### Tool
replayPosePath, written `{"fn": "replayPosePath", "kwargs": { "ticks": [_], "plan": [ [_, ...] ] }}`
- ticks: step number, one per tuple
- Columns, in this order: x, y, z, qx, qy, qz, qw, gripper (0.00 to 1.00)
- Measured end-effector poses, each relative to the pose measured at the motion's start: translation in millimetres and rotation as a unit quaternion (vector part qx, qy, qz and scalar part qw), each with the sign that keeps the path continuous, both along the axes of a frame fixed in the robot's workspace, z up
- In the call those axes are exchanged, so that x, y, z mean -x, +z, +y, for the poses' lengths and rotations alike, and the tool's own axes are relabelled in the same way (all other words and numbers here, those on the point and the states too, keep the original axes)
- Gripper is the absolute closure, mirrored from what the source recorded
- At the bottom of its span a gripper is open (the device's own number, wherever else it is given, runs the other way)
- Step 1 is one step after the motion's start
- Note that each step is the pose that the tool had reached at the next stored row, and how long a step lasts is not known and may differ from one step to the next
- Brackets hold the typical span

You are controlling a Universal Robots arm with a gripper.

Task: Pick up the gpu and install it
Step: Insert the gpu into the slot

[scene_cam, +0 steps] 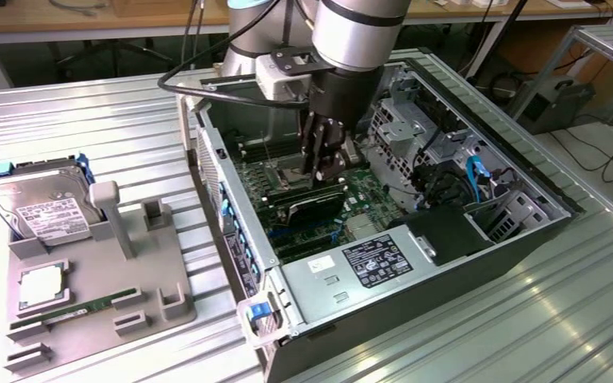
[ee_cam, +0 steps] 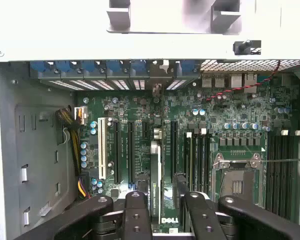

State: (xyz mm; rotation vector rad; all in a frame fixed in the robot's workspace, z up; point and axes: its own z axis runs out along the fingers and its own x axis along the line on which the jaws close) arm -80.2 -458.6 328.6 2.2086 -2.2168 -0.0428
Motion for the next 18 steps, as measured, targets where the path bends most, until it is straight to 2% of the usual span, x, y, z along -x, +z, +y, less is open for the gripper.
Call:
{"fn": "replayPosePath", "kwargs": {
  "ticks": [2, 5, 6, 11, 18],
  "plan": [
    [0.0, 0.1, 0.0, 0.0, 0.0, 0.0, 1.0, 0.66],
    [0.0, 0.1, 0.0, 0.0, 0.0, 0.0, 1.0, 0.87],
    [0.1, 0.1, 0.0, 0.0001, 0.0, 0.0, 1.0, 0.89],
    [2.6, -2.0, 0.0, 0.0001, 0.0, 0.0, 1.0, 0.89],
    [5.5, -16.4, 2.8, 0.0001, 0.0, 0.0, 1.0, 0.89]
  ]
}}
